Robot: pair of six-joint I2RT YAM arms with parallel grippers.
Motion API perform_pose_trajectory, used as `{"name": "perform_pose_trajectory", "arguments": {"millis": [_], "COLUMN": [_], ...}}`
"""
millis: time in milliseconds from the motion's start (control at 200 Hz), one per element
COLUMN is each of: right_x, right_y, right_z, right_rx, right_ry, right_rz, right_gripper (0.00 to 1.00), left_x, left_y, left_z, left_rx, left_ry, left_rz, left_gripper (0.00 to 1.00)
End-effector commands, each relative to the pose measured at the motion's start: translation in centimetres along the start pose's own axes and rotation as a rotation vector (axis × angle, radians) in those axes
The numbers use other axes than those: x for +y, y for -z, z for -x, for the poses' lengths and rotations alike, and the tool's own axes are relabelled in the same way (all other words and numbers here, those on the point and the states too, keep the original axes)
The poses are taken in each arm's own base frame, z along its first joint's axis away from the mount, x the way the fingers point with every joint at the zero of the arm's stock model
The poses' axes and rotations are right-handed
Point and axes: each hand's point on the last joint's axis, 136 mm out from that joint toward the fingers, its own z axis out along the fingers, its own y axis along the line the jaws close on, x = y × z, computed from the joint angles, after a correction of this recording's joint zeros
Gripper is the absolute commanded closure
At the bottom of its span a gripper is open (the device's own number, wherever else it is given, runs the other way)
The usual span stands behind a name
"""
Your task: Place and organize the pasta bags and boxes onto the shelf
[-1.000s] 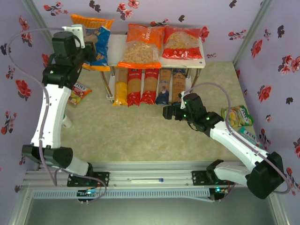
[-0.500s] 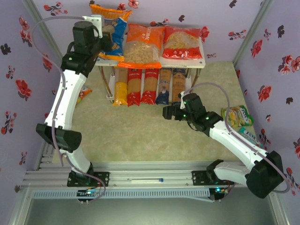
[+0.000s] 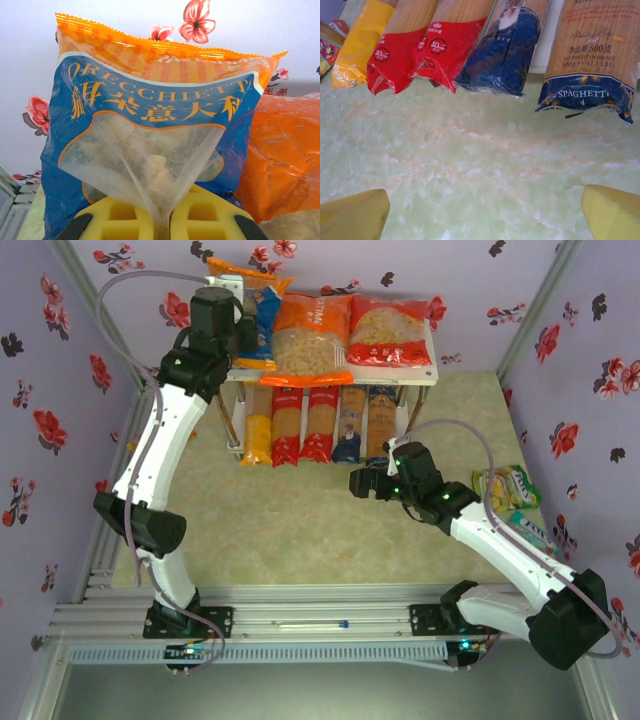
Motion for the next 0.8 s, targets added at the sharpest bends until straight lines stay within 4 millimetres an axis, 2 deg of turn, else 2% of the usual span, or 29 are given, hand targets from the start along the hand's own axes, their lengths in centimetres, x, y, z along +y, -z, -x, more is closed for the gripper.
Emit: {"name": "perform_pose_trajectory", "arguments": {"millis": [0,600,690,795], "right_x": [-0.7,-1.1,-1.1,-1.1], "right_y": [0.2,0.4,0.4,0.4], "right_z": [-0.2,-0.7,-0.7,-0.6], "right_rx": [-0.001,0.002,-0.002,-0.003], "right_ry": [0.001,0.003,0.003,0.001], "right_rz": [-0.023,-0.035,-0.035,-0.034], "right_gripper": [0.01,0.01,0.01,0.01], "left_x": [1.4,1.2,1.0,0.6], "left_y": [4.1,0.9,0.8,0.9], "left_z": [6.8,2.1,1.7,1.6], "left_rx": [-0.226,-0.142,-0.140,-0.141], "left_ry": [0.082,0.138,0.144,0.143], "left_rz": [0.037,0.079,0.069,0.047], "left_gripper": [1.00,1.00,0.75,0.61]}}
